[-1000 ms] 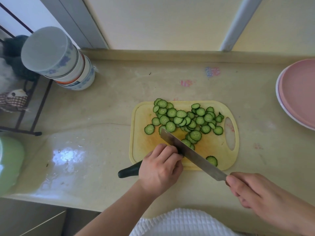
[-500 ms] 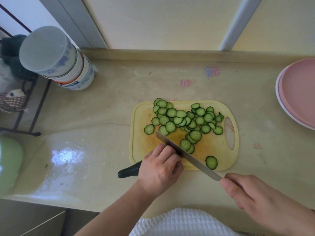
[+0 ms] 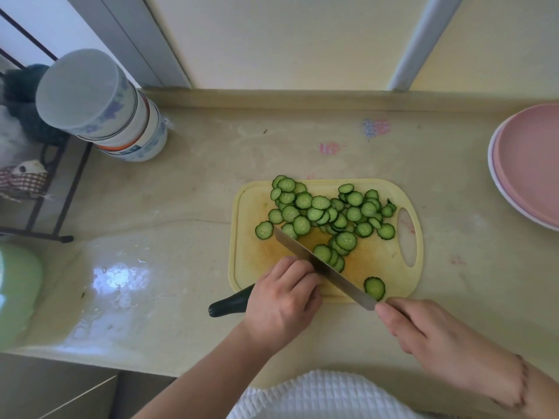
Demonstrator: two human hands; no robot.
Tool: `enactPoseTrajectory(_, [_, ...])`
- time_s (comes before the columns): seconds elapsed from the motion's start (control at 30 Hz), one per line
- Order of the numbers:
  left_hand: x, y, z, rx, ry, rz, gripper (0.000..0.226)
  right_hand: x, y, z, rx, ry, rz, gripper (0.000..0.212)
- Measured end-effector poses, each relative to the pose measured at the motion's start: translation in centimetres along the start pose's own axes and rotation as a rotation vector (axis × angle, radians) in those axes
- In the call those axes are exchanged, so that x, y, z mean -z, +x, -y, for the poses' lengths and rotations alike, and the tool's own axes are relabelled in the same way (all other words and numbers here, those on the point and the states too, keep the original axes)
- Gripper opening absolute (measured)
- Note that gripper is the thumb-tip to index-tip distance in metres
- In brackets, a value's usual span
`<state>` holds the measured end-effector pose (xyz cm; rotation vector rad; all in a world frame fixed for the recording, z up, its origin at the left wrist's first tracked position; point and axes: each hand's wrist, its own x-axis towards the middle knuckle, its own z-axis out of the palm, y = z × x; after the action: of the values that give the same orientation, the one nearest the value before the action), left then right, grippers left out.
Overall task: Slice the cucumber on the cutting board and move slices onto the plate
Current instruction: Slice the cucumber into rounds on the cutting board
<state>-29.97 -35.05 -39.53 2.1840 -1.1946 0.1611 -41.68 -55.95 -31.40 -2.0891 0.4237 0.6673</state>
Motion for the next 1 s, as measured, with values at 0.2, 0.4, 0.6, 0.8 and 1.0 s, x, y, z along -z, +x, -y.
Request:
enactPoseTrajectory(0.2, [0.5, -0.5, 0.5, -0.019, -0.007, 0.013, 0.001, 1.2, -1.5, 0.6, -0.011, 0.073, 0.044, 0.070])
enactPoseTrajectory(0.4, [0.3, -0.4, 0.4, -0.006, -0.047, -0.017, 0.003, 1.3, -2.0, 0.7, -0.010, 0.023, 0.052, 0.066])
enactPoseTrajectory(0.6, [0.2, -0.4, 0.5, -0.006, -0.037, -0.022, 0.004, 1.1, -1.8, 0.6, -0.016, -0.008, 0.054, 0.067])
enactPoseTrajectory(0.8, [0.1, -0.4, 0.5, 0.002, -0.036, -0.039, 0.005, 0.1, -0.9, 0.3, 0.005, -0.028, 0.017, 0.064])
enactPoseTrajectory(1.0, [0.0, -0.5, 0.3, 0.008, -0.036, -0.047, 0.004, -0.8, 1.2, 0.1, 0.015, -0.067, 0.035, 0.064])
